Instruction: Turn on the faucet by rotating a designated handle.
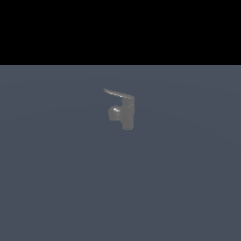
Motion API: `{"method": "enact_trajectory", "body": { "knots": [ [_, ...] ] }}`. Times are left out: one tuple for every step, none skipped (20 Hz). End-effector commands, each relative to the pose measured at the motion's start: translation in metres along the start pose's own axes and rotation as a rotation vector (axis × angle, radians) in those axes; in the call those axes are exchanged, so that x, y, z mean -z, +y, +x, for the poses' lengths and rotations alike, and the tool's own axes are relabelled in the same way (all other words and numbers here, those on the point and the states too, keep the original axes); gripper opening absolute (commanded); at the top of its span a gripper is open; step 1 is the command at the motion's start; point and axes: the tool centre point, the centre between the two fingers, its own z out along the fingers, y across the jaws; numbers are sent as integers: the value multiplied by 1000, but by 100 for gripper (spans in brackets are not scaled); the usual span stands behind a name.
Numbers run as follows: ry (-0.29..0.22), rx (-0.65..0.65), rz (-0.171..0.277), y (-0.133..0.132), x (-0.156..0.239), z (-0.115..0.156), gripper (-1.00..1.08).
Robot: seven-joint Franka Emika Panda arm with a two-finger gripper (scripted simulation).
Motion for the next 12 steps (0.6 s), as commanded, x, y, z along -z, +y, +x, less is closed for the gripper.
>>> {"method": "enact_trajectory", "body": {
  "knots": [
    [0, 0, 0, 0, 0, 0, -100],
    [0, 1, 0, 0, 0, 0, -100],
    [-1, 5, -1, -1, 0, 0, -100],
    [-2, 11, -3, -2, 0, 0, -100],
    [-4, 20, -5, -4, 0, 0, -100],
    [-6, 31, -7, -6, 0, 0, -100],
    [-9, 43, -10, -8, 1, 1, -100],
    [-11, 54, -13, -10, 1, 1, -100],
    [-13, 62, -15, -11, 1, 0, -100],
    [-14, 68, -16, -12, 1, 0, -100],
    [-14, 71, -17, -13, 1, 0, -100],
    [-14, 71, -17, -13, 1, 0, -100]
  ]
}}
